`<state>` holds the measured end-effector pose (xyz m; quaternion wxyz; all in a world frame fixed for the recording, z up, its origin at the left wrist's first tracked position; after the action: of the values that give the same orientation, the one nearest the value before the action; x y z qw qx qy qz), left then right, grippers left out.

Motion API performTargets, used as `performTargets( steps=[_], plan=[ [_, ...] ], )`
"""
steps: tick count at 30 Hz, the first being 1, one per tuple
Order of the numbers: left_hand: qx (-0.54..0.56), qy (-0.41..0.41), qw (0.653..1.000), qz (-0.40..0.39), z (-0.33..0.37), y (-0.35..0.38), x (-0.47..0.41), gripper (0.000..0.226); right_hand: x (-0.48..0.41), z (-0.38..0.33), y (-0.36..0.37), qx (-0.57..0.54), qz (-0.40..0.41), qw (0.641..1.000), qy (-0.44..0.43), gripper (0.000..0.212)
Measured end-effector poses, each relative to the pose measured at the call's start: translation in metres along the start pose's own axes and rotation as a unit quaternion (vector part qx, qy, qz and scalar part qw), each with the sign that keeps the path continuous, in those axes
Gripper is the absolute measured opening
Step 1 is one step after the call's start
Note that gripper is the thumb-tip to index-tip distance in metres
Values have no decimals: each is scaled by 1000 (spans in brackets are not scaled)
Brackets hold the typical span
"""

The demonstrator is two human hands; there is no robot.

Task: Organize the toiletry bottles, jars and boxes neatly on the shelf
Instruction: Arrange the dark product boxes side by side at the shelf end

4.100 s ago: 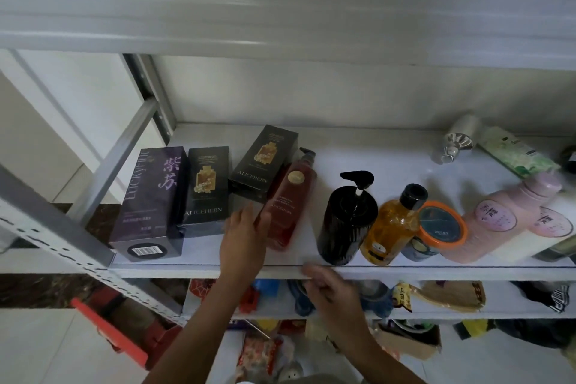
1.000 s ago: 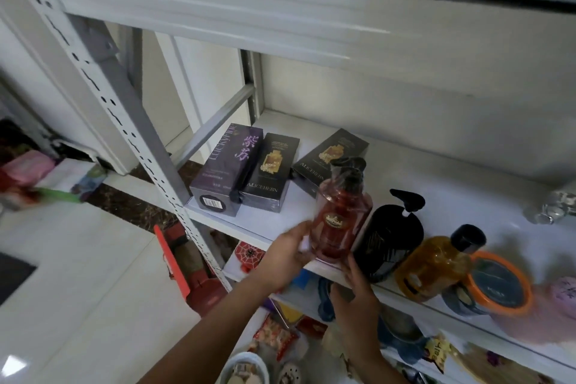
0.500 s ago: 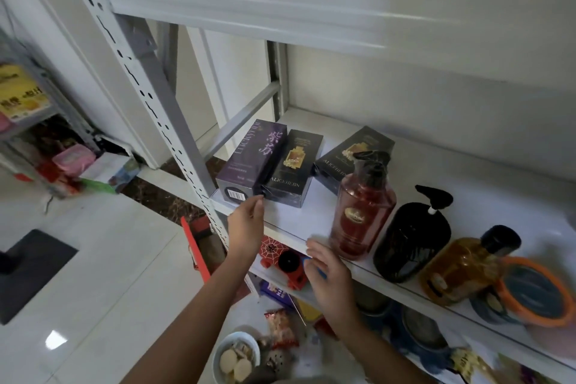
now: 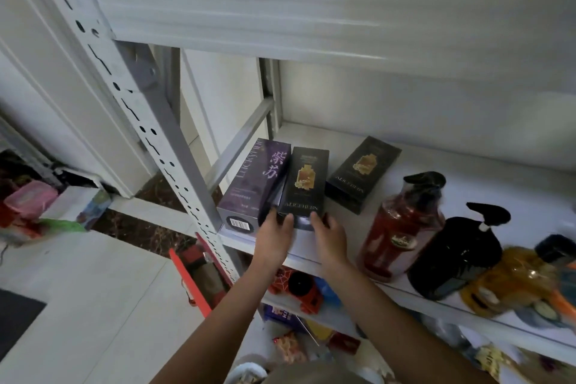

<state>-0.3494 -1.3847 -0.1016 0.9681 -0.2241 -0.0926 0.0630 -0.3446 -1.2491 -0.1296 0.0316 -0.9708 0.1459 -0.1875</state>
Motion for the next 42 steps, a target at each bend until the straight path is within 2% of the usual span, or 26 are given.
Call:
performTargets(
  steps=[5, 15, 22, 26, 32, 37, 42],
  plan=[
    [-20, 8, 999, -42, -3, 4, -17, 26, -11, 0, 0, -4, 62, 998, 12, 31],
    [-23, 44, 999, 12, -17, -3, -4, 18, 1, 7, -8, -47, 61, 997, -3, 10],
    [43, 48, 998, 2, -29, -15, 4, 12, 14, 23, -12, -120, 66, 991, 2, 21],
    [85, 76, 993, 0, -34, -20, 11, 20, 22, 21, -14, -118, 56, 991, -42, 22],
    [121, 72, 990, -1, -43, -20, 17, 38, 33, 29, -14, -130, 35, 989, -68, 31],
    [126, 74, 989, -2, -43, -24, 18, 44, 41, 23, -12, -103, 44, 989, -99, 39],
    [100, 94, 990, 20, -46, -27, 20, 42, 44, 18, -12, -99, 50, 989, -95, 41]
  ],
)
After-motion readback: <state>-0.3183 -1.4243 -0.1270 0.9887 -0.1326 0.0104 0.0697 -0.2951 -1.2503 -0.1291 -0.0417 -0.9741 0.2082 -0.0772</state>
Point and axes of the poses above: each hand's wrist, its own x-axis away from the middle knuckle, its own y-axis out of the palm, z = x × y, the point moved 8 cm from there along -x, towards the middle knuckle
